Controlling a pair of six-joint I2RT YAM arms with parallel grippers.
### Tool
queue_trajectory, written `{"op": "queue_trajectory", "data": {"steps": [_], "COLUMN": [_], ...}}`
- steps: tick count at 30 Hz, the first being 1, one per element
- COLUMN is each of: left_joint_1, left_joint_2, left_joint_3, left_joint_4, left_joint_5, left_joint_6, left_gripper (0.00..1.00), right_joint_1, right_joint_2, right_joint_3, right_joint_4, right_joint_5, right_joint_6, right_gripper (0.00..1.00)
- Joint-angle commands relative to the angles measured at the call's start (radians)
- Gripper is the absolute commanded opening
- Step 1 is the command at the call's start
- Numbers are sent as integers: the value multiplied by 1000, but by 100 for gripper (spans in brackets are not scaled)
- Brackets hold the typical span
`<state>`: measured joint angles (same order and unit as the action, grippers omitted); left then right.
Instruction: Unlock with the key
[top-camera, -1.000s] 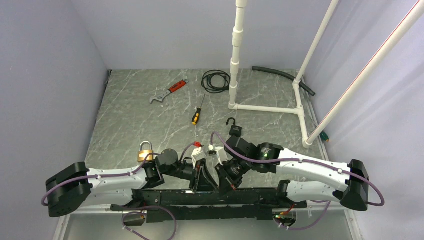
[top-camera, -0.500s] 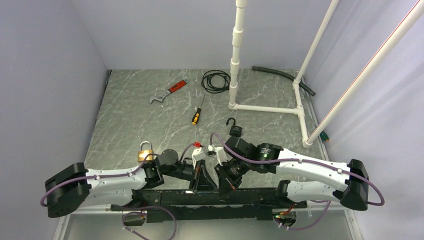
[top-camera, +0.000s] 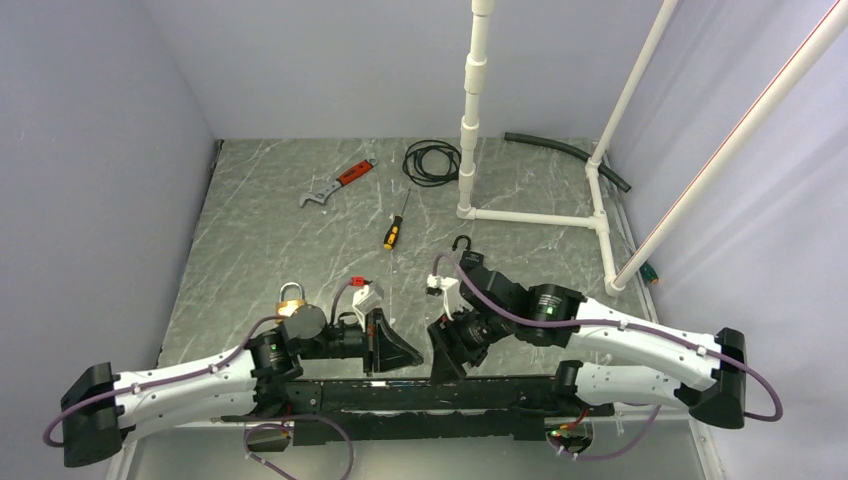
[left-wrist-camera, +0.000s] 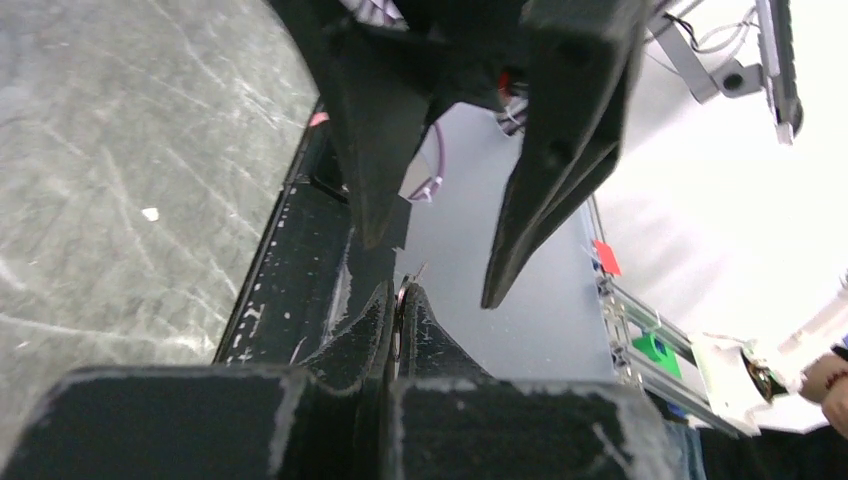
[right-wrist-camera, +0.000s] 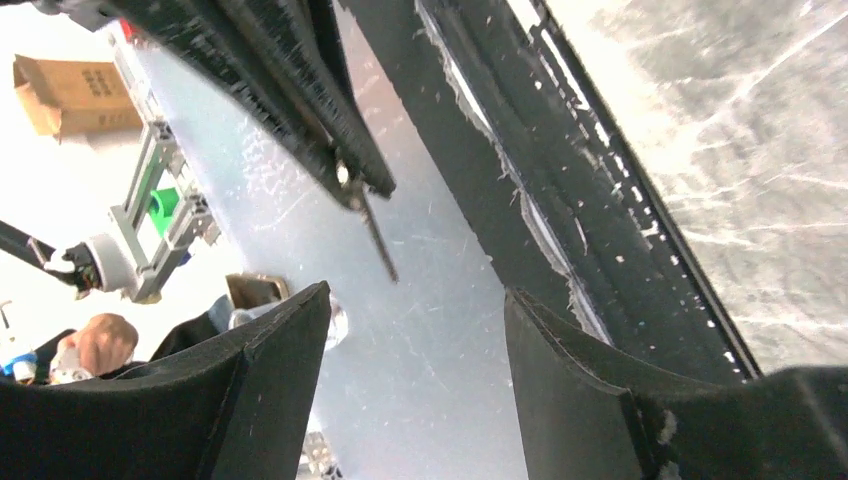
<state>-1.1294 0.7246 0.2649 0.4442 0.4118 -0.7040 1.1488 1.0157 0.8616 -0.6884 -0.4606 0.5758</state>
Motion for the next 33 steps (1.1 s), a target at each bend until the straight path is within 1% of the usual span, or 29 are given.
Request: {"op": "queue_trajectory", "data": {"steps": [1, 3, 4, 5, 7, 10, 12, 14, 16, 18, 20, 23, 25, 27, 30, 33], "left_joint_1": [-3, -3, -3, -3, -3, -3, -3, -3, -3, -3, -3, -3, -3, -3, -3, -3], "left_joint_2": [-102, -146, -161, -173, -193, -220, -224, -222, -212, -184, -145, -101, -107, -146, -213, -284], "left_joint_3": [18, 50, 66, 84, 116, 192, 275, 367, 470, 604, 736, 885, 924, 921, 914, 905], "left_joint_4": [-214, -381, -455, -519, -597, -752, -956, -1113, -1246, -1389, -1555, -1824, -1943, -1982, -1972, -1961], "left_joint_5": [-176, -310, -374, -404, -490, -628, -776, -873, -944, -1016, -1118, -1289, -1373, -1418, -1422, -1422], "left_joint_6": [-20, -35, -42, -48, -54, -89, -138, -158, -155, -145, -174, -314, -389, -436, -426, -419], "left_gripper": [0, 0, 0, 0, 0, 0, 0, 0, 0, 0, 0, 0, 0, 0, 0, 0], "right_joint_1": [-4, -4, -4, -4, -4, -3, -3, -3, -3, -1, 1, 6, 9, 11, 12, 12], "right_joint_2": [-53, -63, -61, -55, -33, 9, 61, 136, 242, 336, 425, 553, 635, 710, 814, 932], "right_joint_3": [69, 85, 95, 106, 133, 156, 181, 221, 271, 328, 383, 463, 516, 547, 576, 637], "right_joint_4": [-22, -50, -69, -79, -88, -54, -44, -39, -28, -5, 28, 89, 152, 252, 448, 622], "right_joint_5": [160, 282, 377, 438, 553, 659, 758, 825, 854, 851, 831, 798, 743, 642, 463, 285], "right_joint_6": [-3, 8, 14, 24, 45, 75, 120, 171, 218, 245, 264, 274, 263, 229, 194, 186], "right_gripper": [67, 67, 67, 67, 67, 66, 66, 66, 68, 70, 73, 82, 82, 82, 73, 67]}}
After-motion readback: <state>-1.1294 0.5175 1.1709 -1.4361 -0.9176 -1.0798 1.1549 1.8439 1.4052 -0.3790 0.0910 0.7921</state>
